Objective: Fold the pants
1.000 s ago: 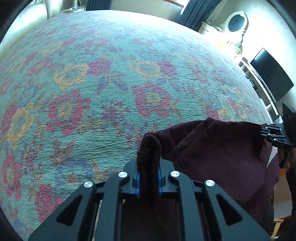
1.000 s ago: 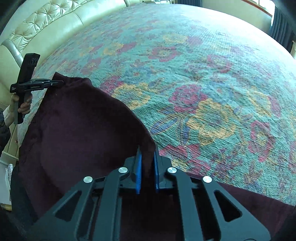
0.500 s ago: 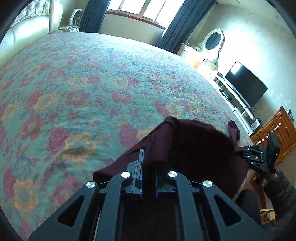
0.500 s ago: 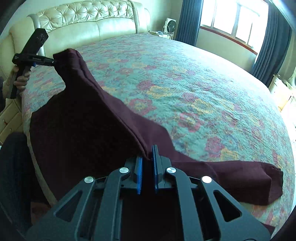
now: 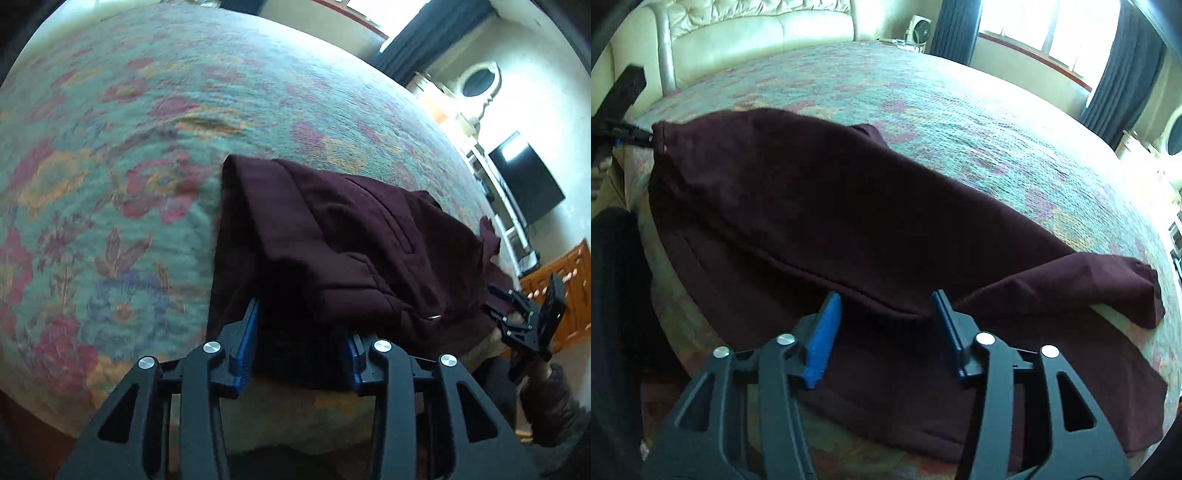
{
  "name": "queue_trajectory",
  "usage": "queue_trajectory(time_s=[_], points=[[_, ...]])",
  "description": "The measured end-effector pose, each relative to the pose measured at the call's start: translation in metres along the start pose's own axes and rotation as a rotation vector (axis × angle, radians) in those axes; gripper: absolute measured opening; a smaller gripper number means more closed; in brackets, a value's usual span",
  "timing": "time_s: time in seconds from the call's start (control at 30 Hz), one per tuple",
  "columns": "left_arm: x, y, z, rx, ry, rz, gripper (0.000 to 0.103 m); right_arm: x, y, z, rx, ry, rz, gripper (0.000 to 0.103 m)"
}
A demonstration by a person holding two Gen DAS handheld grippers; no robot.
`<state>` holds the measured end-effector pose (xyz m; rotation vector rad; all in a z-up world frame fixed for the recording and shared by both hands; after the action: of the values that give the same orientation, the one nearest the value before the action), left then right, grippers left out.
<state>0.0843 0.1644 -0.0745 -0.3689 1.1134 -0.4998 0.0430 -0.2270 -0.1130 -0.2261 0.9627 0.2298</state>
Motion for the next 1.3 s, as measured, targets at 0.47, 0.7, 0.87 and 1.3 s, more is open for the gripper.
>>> queue_trajectory(time_s=[0.47, 0.7, 0.87, 1.3], points=[[-0.002, -0.018, -0.019, -0.299, -0.073, -0.104, 0.057, 0.001, -0.045, -0.027, 0.726, 0.070, 0.362, 0.058], [0.006, -0.018, -0.021, -0.344, -0.087, -0.085, 0.062, 0.012, -0.031, -0.029, 0.807, 0.094, 0.398, 0.067], [0.013, -0.015, -0.013, -0.409, -0.105, -0.086, 0.066, 0.012, -0.033, -0.023, 0.877, 0.071, 0.419, 0.069], [-0.006, -0.011, -0.003, -0.448, -0.135, 0.074, 0.026, 0.003, -0.033, -0.021, 0.894, 0.050, 0.307, 0.005]])
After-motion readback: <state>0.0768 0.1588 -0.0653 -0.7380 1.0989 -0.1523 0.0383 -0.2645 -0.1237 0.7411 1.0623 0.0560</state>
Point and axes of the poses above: each gripper's, at about its wrist camera, not at the fingertips, and x roughly the way its jaws point, y to its left, z to its top, the point moved 6 cm from there along x, roughly the way its jaws point, and after that the axes turned 3 degrees about -z, right-handed, at the moved point
